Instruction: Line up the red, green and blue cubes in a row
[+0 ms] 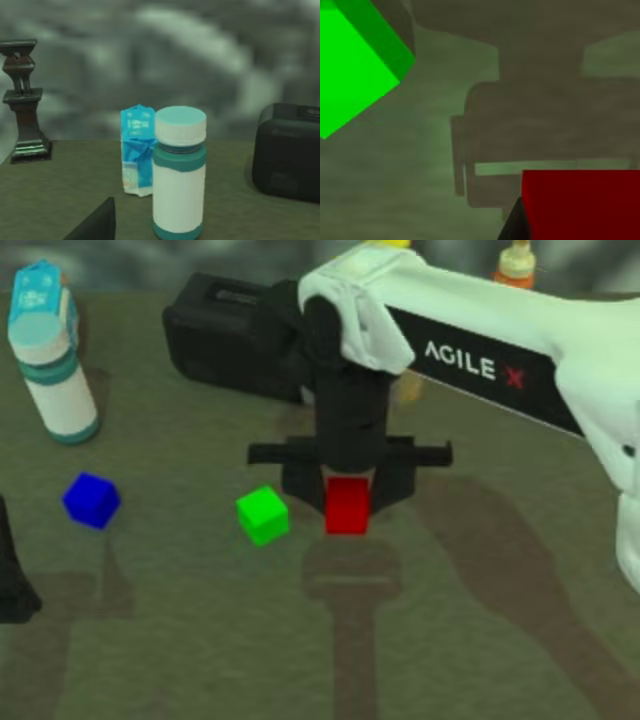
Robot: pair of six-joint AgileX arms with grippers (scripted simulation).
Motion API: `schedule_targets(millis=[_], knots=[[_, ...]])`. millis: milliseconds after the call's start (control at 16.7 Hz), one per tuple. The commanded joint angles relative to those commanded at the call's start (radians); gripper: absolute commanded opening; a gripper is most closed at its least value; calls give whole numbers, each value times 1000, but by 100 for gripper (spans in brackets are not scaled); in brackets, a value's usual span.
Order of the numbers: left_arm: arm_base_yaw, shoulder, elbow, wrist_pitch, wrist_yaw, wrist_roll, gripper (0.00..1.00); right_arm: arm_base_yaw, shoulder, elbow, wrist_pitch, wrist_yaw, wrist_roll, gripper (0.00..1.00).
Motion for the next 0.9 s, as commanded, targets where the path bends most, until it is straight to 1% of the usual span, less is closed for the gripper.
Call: schedule_targets(millis=[180,300,360,720,900], knots=[[0,0,0,0,0,0,100,171,-5,19,-19,4,139,0],[0,0,0,0,0,0,100,241,-12,26,-24,7,202,0],[0,0,0,0,0,0,100,259,-14,29,-25,8,220,0],[0,0,0,0,0,0,100,265,-12,24,-21,7,229,0],[0,0,0,0,0,0,100,264,1,-33,51,8,230,0]])
